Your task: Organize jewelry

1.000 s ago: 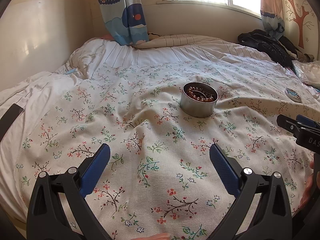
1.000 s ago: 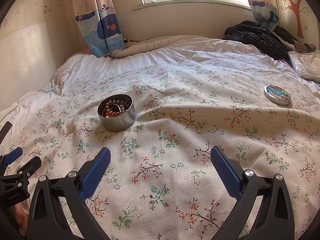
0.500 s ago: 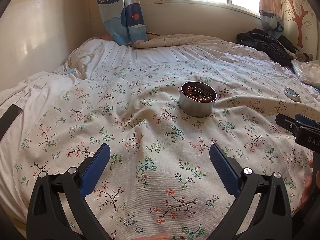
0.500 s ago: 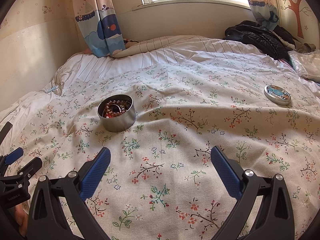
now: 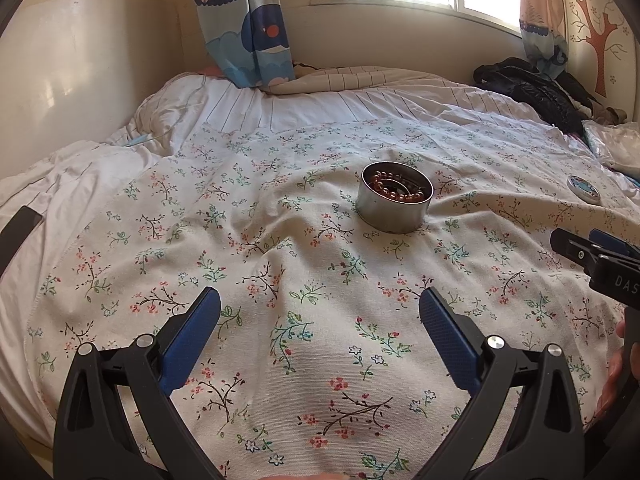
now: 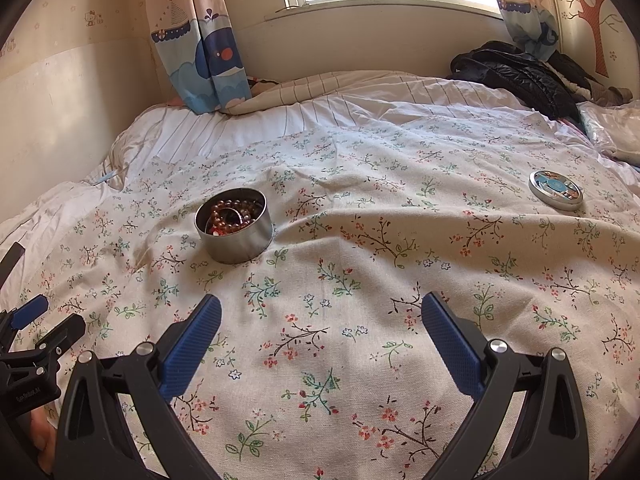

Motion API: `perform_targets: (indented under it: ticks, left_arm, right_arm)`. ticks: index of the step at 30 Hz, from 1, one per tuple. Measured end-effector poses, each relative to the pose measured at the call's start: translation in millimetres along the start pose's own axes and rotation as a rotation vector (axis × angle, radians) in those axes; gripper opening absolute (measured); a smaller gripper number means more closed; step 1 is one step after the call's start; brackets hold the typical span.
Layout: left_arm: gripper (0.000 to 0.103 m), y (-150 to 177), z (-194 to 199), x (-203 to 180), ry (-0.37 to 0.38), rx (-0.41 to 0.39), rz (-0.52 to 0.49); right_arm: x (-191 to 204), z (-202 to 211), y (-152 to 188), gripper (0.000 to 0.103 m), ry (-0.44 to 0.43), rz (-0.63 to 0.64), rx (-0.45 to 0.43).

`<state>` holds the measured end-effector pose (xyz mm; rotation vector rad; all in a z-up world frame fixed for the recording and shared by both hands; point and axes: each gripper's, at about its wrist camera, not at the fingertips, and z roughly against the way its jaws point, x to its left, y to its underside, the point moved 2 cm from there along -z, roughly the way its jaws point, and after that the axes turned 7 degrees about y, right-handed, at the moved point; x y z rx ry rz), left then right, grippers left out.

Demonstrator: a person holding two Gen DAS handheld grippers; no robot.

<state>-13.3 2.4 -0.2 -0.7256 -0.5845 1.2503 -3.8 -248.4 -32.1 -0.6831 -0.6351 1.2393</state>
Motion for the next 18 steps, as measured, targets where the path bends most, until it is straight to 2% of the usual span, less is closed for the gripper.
perform_targets:
  ticks: [5,11,18]
  left_arm:
    - [0.096,-0.7,8.9,0.8,-0.001,-0.049,-0.005]
    - [0.096,-0.7,1.5,-1.8,-0.003,-0.008,-0.026]
    - [0.096,0.4,-0.6,-2.6,-0.031,0.004,-0.038]
  right_arm:
    - [0.6,0.1,0.2,0.096,0.0,0.001,0.002]
    - [-0.9,-0.6,0.3,0.096,0.001,-0.001,0.005]
    - [-0.2,-1.2,1.0,0.096,0.001,-0.002,0.01]
